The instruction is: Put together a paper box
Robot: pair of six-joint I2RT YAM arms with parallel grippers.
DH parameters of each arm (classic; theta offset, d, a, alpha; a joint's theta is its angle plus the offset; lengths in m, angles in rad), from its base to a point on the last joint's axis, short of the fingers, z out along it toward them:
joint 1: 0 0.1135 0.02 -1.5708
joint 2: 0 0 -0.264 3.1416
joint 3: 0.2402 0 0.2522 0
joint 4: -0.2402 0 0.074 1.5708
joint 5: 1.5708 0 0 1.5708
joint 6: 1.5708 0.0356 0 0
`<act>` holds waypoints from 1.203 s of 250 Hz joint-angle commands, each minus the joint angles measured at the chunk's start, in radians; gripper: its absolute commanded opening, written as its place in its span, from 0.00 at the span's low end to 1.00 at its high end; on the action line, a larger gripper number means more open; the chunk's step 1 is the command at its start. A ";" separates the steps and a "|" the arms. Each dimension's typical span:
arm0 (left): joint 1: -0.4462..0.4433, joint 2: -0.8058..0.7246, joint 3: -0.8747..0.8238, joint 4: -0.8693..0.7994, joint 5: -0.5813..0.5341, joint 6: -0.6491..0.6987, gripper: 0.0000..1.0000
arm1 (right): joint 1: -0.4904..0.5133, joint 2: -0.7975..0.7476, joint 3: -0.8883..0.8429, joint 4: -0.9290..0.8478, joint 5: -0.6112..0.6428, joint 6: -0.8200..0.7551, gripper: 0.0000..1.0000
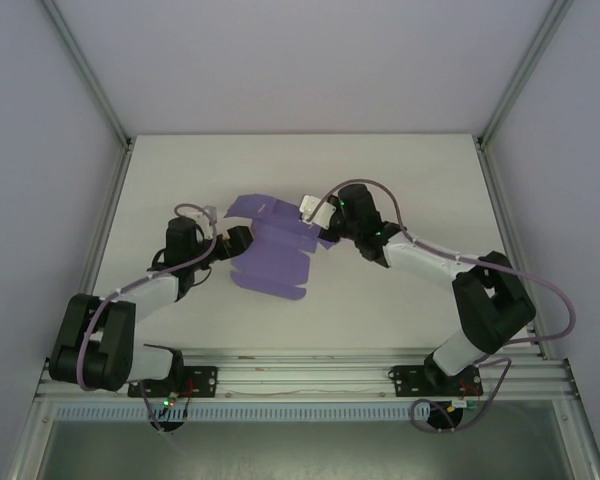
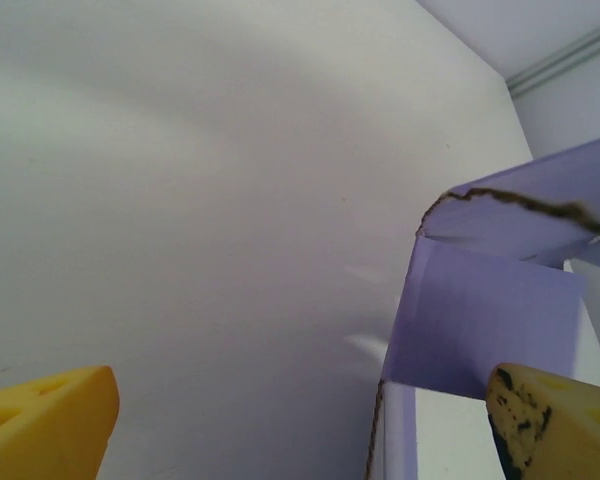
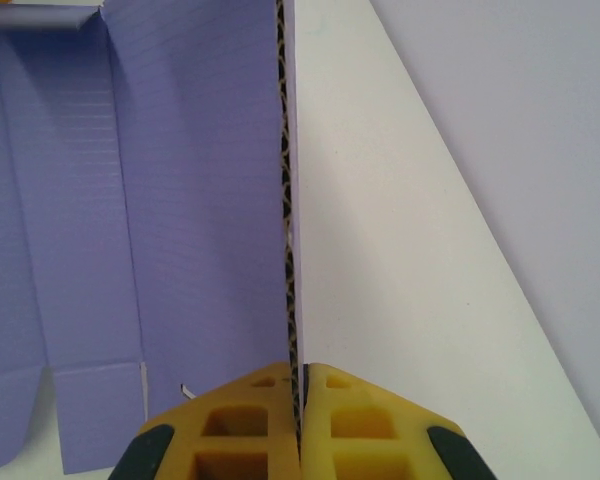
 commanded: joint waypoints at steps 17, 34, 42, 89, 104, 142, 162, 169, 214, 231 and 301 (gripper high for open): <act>-0.020 0.044 0.048 0.109 0.059 0.038 0.83 | -0.015 -0.008 0.075 -0.084 -0.101 0.034 0.00; -0.021 0.056 0.055 0.125 0.076 0.031 0.76 | -0.021 -0.002 0.092 -0.129 -0.126 0.029 0.00; -0.022 0.061 0.053 0.137 0.082 0.028 0.73 | -0.023 0.000 0.097 -0.141 -0.137 0.031 0.00; -0.022 0.071 0.048 0.165 0.093 0.024 0.53 | -0.046 -0.003 0.105 -0.167 -0.215 0.048 0.00; -0.022 0.076 0.041 0.189 0.101 0.017 0.44 | -0.053 -0.004 0.118 -0.194 -0.250 0.049 0.00; -0.021 0.079 0.052 0.162 0.074 0.006 0.27 | -0.054 0.004 0.141 -0.246 -0.243 0.035 0.00; -0.023 0.076 0.057 0.127 0.045 0.012 0.19 | -0.055 0.003 0.141 -0.248 -0.233 0.029 0.00; -0.023 0.076 0.058 0.116 0.037 0.018 0.17 | -0.055 0.003 0.141 -0.247 -0.230 0.029 0.00; -0.024 0.061 0.055 0.070 -0.004 0.032 0.08 | -0.055 -0.005 0.138 -0.254 -0.206 0.019 0.00; -0.026 0.047 0.054 0.046 -0.019 0.040 0.08 | -0.054 -0.006 0.135 -0.255 -0.188 0.014 0.00; -0.026 -0.157 0.116 -0.360 -0.258 0.034 0.89 | -0.050 -0.020 0.131 -0.281 -0.022 -0.090 0.00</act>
